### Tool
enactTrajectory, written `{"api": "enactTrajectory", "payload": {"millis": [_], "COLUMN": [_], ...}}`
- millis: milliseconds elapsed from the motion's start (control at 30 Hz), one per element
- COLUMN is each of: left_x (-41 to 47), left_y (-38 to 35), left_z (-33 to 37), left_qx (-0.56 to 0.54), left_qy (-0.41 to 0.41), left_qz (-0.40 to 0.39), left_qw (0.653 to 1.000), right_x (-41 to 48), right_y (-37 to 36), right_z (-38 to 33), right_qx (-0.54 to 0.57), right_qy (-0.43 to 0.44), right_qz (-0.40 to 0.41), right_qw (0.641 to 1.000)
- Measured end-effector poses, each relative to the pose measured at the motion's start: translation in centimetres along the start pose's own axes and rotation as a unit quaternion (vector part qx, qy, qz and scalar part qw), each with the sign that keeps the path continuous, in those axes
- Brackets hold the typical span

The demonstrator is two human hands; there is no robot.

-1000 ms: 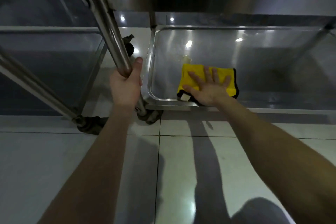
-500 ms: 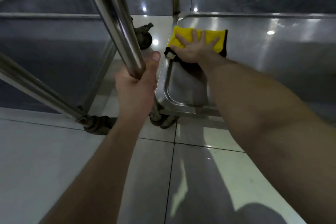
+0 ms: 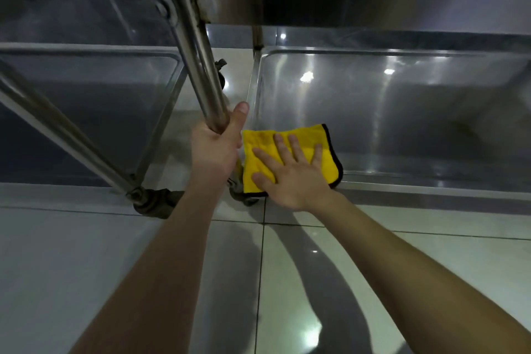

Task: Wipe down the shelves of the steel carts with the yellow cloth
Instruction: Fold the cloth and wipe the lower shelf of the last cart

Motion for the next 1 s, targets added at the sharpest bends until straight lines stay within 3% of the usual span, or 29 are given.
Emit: {"api": "enactTrajectory", "payload": {"millis": [167,533,667,800,1000], "left_x": [0.4,0.8,0.9,1.0,0.6], "left_y": [0.3,0.1,0.2,0.7,0.8], "left_z": [-0.3,-0.9,-0.9,-1.4,-1.7], "left_qx": [-0.017,-0.034,-0.024,-0.023,-0.014], "left_qy": [-0.011,-0.075,-0.084,-0.057,0.013], "left_qz": [0.01,0.009,0.017,0.05,0.051], "left_qw": [1.0,0.997,0.996,0.997,0.998], "right_x": [3.7,24.0,25.1,20.6,7.7], "right_y": [0.0,4.0,4.0,3.6,1.0], "right_z": [1.1,6.5,6.6,4.3,1.2], "right_qx": [0.025,0.044,0.034,0.017,-0.03], "right_qy": [-0.007,-0.106,-0.103,-0.037,0.156], "right_qz": [-0.005,-0.027,-0.042,-0.019,-0.015], "right_qw": [1.0,0.993,0.993,0.999,0.987]}}
Point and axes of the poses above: each hand's wrist, its own x-axis towards the middle knuckle, its own y-axis out of the back of the hand, z = x × y, the point moved 10 cm from there along x, towards the middle knuckle, and after that the axes turned 8 degrees about -x, right-handed, at the moved point
